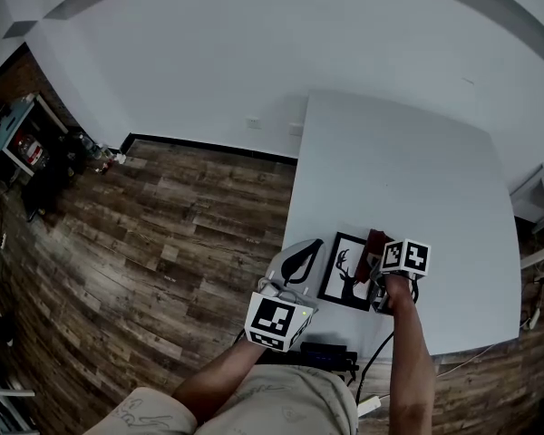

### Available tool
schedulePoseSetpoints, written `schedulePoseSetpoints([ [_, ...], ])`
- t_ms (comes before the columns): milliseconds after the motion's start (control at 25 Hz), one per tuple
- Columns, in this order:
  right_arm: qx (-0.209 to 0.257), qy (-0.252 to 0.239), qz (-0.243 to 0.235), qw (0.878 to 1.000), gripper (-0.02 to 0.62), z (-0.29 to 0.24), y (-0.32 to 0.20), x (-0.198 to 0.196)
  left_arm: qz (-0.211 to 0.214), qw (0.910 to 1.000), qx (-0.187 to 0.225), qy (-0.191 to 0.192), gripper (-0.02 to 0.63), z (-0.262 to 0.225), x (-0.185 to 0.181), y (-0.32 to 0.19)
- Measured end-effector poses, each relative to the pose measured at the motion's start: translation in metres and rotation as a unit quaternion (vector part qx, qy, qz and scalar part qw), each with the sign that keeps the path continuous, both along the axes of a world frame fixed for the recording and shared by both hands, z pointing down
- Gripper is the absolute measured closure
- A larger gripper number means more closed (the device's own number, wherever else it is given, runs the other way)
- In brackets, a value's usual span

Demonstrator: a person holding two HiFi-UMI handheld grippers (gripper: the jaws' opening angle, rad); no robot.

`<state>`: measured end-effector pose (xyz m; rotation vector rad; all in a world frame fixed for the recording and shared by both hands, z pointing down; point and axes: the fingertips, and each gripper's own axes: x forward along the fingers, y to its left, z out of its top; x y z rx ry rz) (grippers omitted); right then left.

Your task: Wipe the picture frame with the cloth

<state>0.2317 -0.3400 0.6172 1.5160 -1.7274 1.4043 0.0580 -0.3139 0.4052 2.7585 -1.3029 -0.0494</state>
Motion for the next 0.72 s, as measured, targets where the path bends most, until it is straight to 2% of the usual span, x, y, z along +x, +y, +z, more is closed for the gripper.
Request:
schedulePoseSetpoints([
  [120,0.021,-0.041,-0.021,0.999,0.534,-0.018,-0.002,-0.034,-0.002,1.0,0.001,0.002,0.606,-0.001,-0.002,0.0],
  [280,0.023,-0.074,-0.041,0.996,0.534,-0.021,0.003,-0.075,-0.003,1.0,0.002,0.003,0.606,-0.001,-0.004,0.001],
  [480,-0.009,-0.065,-0.057,0.996,0.534,0.008,0.013,-0.101,-0.006,1.0,0.002,0.002,0.606,0.0,-0.005,0.002],
  [720,-0.048,-0.053,-0.039,0.997,0.534,0.039,0.022,-0.098,-0.01,0.9999,-0.001,0.002,0.606,0.002,-0.008,0.004],
])
